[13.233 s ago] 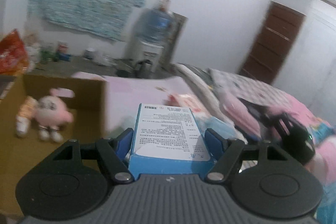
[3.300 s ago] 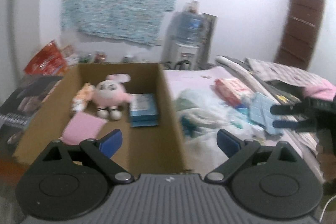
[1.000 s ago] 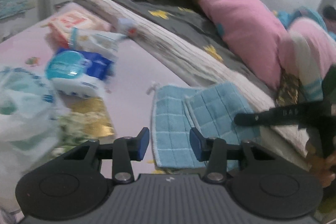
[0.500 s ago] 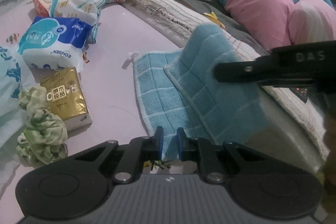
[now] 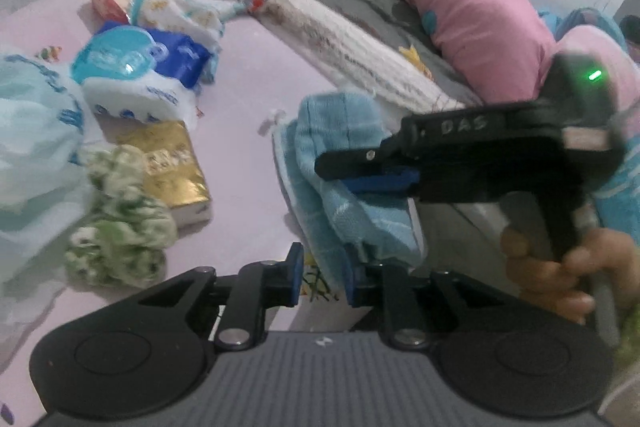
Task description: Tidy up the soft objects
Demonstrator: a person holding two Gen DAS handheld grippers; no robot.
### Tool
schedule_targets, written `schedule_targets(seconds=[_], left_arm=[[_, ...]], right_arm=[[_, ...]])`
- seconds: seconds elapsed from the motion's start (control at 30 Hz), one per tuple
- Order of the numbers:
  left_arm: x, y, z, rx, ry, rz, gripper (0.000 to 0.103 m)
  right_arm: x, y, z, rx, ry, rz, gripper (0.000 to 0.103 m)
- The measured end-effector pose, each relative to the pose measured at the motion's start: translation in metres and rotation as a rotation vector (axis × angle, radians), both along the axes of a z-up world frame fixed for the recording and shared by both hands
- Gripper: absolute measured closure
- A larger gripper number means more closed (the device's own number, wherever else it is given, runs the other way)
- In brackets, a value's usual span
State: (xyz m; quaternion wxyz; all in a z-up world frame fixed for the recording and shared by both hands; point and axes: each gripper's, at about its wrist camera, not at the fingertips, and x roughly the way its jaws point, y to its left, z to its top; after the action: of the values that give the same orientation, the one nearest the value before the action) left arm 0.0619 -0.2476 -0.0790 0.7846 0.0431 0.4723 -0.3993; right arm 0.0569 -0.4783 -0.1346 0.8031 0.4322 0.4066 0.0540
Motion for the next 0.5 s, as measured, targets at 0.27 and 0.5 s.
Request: schedule_targets(seconds=[0.27,0.5], left_arm=[[-0.006,-0.004,0.027,-0.090,-0.065,-0.026,0.064],[0.000,-0.034,-0.004,0.033,-0.061,-0.029,0.078]], right_arm=[[0.000,-0.006,-0.008,0.080,-0.009,-0.012,0.074],[-0.015,-0.014,0.008,0.081,-0.081,-0.035,0.064]])
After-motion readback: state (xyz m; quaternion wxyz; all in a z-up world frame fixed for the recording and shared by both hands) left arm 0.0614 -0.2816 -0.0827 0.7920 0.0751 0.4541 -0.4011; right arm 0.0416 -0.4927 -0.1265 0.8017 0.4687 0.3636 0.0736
